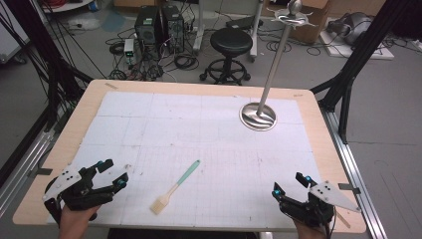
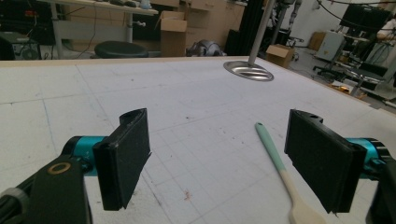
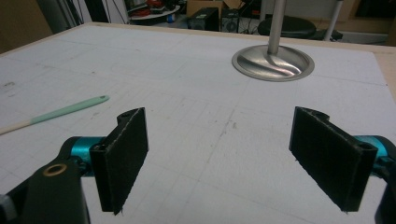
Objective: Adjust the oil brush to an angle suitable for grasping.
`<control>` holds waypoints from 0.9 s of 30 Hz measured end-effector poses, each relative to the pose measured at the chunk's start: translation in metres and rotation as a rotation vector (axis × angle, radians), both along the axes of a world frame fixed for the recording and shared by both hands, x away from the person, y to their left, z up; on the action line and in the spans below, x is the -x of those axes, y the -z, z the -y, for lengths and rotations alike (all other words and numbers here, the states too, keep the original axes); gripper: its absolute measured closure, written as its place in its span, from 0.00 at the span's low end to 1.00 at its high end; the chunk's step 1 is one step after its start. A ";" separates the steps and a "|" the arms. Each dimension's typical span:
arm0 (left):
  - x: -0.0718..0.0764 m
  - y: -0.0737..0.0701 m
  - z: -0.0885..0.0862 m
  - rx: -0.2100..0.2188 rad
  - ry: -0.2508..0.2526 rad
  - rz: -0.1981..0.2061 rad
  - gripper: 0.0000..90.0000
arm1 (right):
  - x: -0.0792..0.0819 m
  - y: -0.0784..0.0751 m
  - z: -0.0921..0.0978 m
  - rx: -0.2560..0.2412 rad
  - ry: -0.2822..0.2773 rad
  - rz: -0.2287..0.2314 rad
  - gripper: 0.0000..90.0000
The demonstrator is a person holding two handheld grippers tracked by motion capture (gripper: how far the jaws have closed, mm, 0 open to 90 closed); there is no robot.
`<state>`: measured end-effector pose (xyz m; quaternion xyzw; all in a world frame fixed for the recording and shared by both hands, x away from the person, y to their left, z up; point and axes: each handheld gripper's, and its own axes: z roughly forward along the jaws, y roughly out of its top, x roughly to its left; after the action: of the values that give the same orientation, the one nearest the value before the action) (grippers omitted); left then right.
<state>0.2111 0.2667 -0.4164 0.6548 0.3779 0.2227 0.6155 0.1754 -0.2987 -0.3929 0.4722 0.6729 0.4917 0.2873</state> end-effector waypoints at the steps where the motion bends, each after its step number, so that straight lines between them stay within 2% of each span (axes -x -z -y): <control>1: 0.000 -0.001 0.000 -0.002 0.000 0.002 0.25 | 0.000 0.000 0.000 -0.001 0.002 0.001 0.21; 5: 0.000 -0.002 0.002 0.002 0.007 0.004 0.25 | -0.001 0.002 0.000 -0.010 0.004 -0.002 0.21; 11: -0.001 -0.004 0.011 -0.018 0.056 -0.005 0.31 | -0.004 0.004 -0.001 -0.005 -0.007 -0.017 0.21; 13: 0.000 -0.006 0.016 -0.031 0.094 -0.007 0.38 | -0.004 0.004 -0.003 0.004 -0.012 -0.018 0.21; 16: 0.002 -0.006 0.024 -0.051 0.151 -0.016 0.56 | -0.003 0.003 -0.006 0.012 -0.019 -0.009 0.21; 19: 0.001 -0.006 0.029 -0.052 0.159 -0.014 0.77 | -0.003 0.003 -0.008 0.011 -0.019 -0.018 0.21; 20: -0.001 -0.005 0.031 -0.047 0.150 -0.025 0.80 | -0.003 0.003 -0.008 0.011 -0.019 -0.020 0.21; 22: -0.003 -0.005 0.036 -0.053 0.147 -0.036 0.95 | -0.004 0.004 -0.007 0.005 -0.015 -0.025 0.21; 24: -0.004 -0.004 0.047 -0.074 0.172 -0.054 0.99 | -0.005 0.004 -0.006 0.005 -0.013 -0.024 0.21; 26: -0.004 -0.001 0.061 -0.112 0.202 -0.069 1.00 | -0.005 0.005 -0.006 0.004 -0.015 -0.027 0.21; 27: -0.004 -0.001 0.061 -0.112 0.202 -0.069 1.00 | -0.005 0.005 -0.006 0.004 -0.017 -0.029 0.21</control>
<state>0.2154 0.2062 -0.4151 0.7300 0.3180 0.1575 0.5840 0.1806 -0.2929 -0.3982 0.4731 0.6817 0.4861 0.2744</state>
